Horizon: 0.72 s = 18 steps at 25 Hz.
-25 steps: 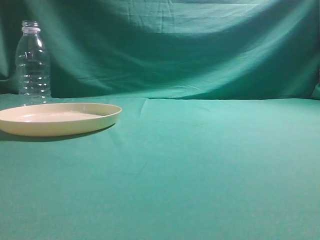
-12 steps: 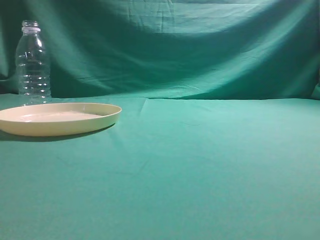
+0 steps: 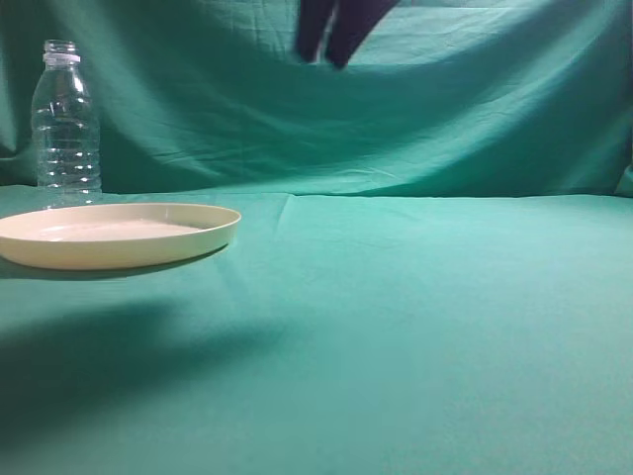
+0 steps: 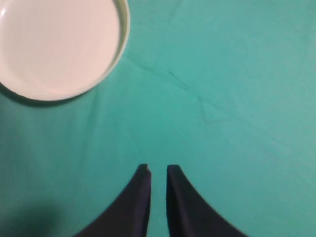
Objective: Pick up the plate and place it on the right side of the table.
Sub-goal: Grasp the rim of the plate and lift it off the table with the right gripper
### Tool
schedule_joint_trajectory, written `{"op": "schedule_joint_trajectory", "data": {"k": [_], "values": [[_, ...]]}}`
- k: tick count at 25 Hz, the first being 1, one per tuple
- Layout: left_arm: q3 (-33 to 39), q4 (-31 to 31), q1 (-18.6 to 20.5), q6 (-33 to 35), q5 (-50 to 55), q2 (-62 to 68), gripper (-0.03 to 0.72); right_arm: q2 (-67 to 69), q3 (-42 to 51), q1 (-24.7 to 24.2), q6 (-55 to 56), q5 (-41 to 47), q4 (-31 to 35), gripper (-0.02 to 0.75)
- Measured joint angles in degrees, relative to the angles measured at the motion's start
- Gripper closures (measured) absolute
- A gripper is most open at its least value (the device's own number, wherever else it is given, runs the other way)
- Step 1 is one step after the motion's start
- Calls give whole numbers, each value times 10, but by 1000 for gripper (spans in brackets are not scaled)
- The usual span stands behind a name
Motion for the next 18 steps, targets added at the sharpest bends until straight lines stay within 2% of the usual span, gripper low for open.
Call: {"op": "schedule_joint_trajectory", "data": {"k": [2, 7, 8, 9, 13, 14, 18], "values": [[0, 0, 0, 0, 0, 0, 688, 56, -50, 18, -2, 0, 5, 582], [0, 0, 0, 0, 0, 0, 688, 182, -177, 45, -4, 36, 6, 366], [0, 0, 0, 0, 0, 0, 688, 182, -177, 45, -4, 36, 6, 366], [0, 0, 0, 0, 0, 0, 688, 228, -221, 47, -4, 53, 6, 357], [0, 0, 0, 0, 0, 0, 688, 289, -289, 48, -3, 64, 6, 357], [0, 0, 0, 0, 0, 0, 688, 303, -304, 48, -3, 64, 5, 316], [0, 0, 0, 0, 0, 0, 688, 346, -334, 48, -1, 47, -27, 331]]}}
